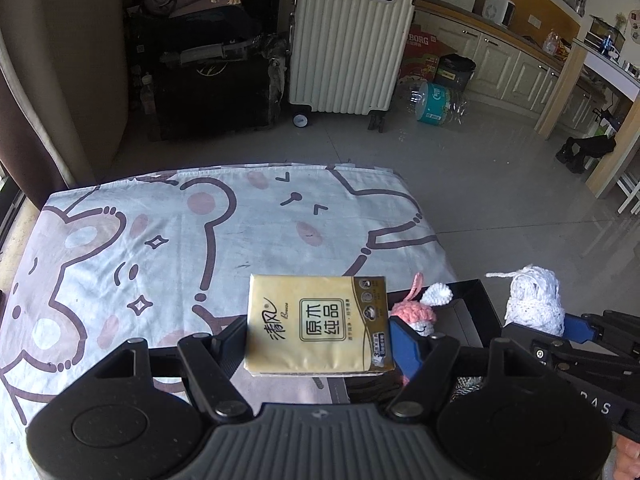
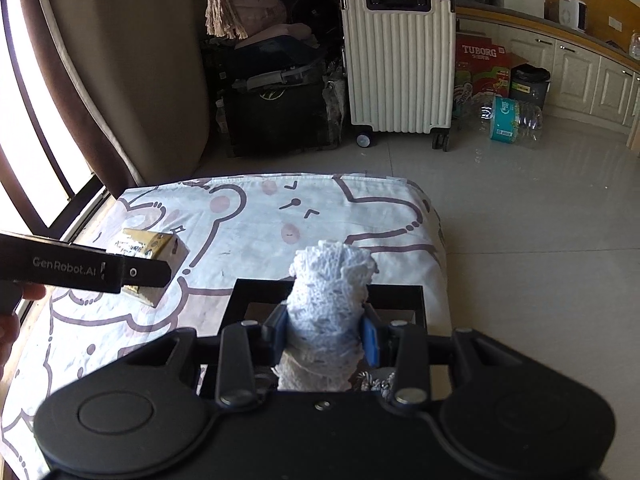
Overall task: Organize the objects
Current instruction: 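Lift the tissue pack with the left tool while the right tool carries the yarn ball to the box, then lower the tissue pack into the black box while the right tool lowers the yarn ball beside the bunny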
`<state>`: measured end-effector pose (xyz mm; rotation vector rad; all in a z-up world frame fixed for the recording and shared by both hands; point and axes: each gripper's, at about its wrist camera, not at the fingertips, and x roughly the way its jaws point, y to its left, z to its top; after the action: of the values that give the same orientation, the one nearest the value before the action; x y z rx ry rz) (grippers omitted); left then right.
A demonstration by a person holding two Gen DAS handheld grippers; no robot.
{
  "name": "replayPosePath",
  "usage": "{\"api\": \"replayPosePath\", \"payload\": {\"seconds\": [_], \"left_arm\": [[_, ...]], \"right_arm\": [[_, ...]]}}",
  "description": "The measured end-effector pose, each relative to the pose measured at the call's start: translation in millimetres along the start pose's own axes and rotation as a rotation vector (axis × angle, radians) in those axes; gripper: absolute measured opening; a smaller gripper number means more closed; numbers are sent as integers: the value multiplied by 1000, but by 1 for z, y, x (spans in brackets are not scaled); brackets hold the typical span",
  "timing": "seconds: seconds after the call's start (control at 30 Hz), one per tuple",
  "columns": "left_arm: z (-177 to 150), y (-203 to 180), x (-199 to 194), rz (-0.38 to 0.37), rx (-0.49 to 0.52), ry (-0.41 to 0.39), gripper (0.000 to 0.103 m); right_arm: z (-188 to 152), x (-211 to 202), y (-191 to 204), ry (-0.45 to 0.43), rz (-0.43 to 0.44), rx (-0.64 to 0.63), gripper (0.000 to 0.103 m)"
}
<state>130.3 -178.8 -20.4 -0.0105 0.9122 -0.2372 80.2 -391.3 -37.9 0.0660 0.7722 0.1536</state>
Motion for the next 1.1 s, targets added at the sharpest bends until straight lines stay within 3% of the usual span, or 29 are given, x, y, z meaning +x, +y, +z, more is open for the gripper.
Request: {"api": "replayPosePath", "payload": {"seconds": [0.37,0.53,0.7,1.1], "left_arm": [[-1,-17,23,-102,-38,-14,73],[-9,-22,44,-137,-76,23,73],[-17,-21,69,-139,-125,70,73],[-20,-22,95,-159,-169,93,73]], "right_arm": [[0,26,-22,20,-58,-11,38],[-5,44,-27,49,-68,-20,38],[-10,61,-28,78,-76,-33,38],[-17,92,-30,129,-97,-81,38]]}}
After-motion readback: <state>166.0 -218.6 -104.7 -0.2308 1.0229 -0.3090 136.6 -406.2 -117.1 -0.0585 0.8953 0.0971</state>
